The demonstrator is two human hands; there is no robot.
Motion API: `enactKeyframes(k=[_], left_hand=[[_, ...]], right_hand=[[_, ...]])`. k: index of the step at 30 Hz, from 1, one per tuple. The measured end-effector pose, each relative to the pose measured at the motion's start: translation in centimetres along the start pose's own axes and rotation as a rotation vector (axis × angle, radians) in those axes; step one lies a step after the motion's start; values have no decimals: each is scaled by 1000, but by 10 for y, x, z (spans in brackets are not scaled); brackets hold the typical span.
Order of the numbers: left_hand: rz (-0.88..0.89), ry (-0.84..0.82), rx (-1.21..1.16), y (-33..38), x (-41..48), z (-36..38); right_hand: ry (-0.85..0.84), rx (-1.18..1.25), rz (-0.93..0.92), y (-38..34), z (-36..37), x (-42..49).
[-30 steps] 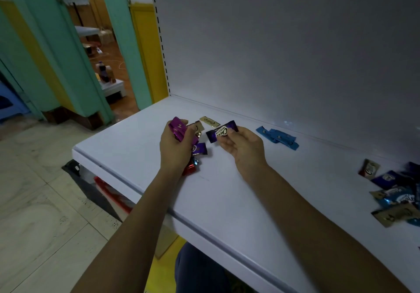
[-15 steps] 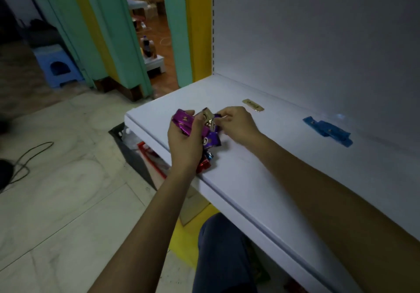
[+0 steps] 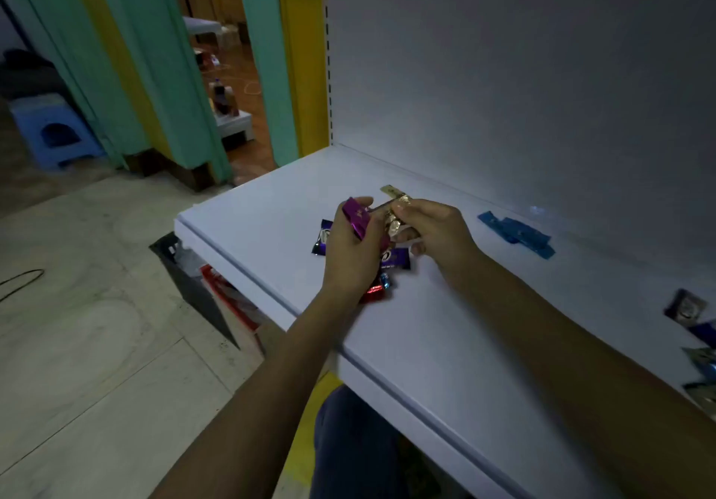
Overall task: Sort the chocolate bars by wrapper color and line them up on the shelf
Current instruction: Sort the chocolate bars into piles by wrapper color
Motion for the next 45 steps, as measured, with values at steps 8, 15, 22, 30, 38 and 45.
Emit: enactKeyframes(k=[8,15,22,30,38,45], left_hand=[[-43,18,-32,-12,7,-1],[13,34,10,-9,5,-2],[18,31,-5,-5,4,-1],[64,64,31,-9,1,-1],[12,39,-80,-9,2,1],[15,29,-6,-13,5,1]], right_hand=[[390,-91,-75,8,-36,47],[100,-1010,-299,33,-15,74],[42,-540,-188,21,-21,50],[-331,-107,-33,-1,-13,0],[251,-184,-61,12,-20,60],[318,-893,-262,24,-17,96]])
Point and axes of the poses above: each hand's wrist, its own x-axis towards the middle knuckle, its own z-axis out of the palm, y = z × x, the point moved 3 cm from there along x, towards the middle knuckle, and after that the axes turned 2 degrees about -z, right-handed, at the moved point
